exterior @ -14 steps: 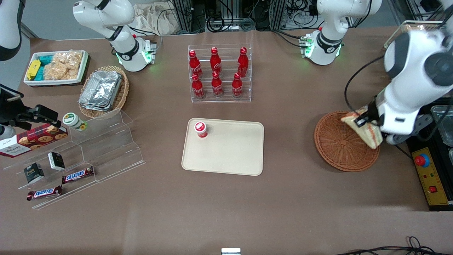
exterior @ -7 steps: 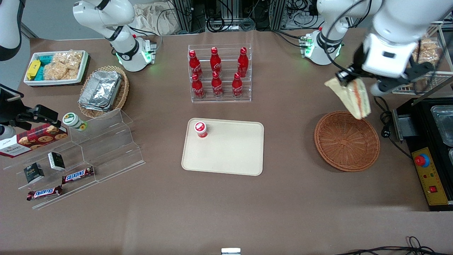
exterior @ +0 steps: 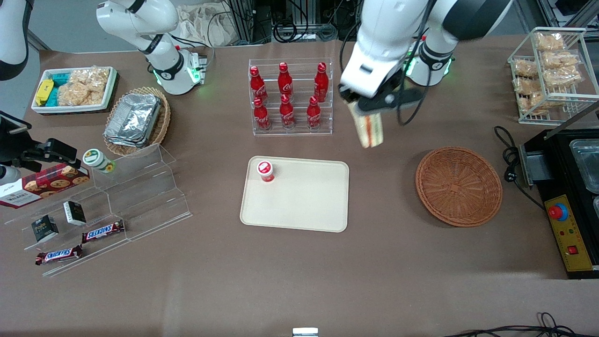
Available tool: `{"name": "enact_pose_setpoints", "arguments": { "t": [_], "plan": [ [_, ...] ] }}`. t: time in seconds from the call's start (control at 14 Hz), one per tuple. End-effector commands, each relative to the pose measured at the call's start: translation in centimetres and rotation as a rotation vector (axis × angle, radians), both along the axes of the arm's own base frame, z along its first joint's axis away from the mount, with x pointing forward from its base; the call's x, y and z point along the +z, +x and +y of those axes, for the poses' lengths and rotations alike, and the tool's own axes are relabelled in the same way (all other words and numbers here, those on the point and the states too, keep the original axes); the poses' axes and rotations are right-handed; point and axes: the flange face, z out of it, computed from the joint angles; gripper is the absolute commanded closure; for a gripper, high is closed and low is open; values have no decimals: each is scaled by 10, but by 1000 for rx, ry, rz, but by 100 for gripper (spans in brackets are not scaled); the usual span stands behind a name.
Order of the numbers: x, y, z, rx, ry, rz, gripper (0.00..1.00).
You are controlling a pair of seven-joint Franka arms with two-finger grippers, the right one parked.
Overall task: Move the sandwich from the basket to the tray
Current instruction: 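Carry the sandwich over the white tray and lower it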
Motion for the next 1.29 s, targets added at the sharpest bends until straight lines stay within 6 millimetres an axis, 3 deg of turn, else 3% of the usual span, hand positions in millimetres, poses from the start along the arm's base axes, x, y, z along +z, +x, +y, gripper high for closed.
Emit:
{"name": "enact_pose_setpoints", "arguments": {
  "t": [0.0, 0.21, 0.36, 0.57, 0.86, 1.0, 1.14, 1.21],
  "plan": [
    [-76, 24, -42, -66, 6, 43, 79],
    [-169, 38, -77, -93, 54, 37, 79],
    [-224, 53, -82, -69, 78, 15, 79],
    [-290, 59, -87, -97, 103, 24, 79],
    [-342, 74, -78, -75, 90, 22, 79],
    [-353, 77, -76, -72, 86, 18, 74],
    [-357, 77, -77, -73, 86, 21, 59],
    [-354, 78, -76, -70, 83, 18, 30]
  ]
}}
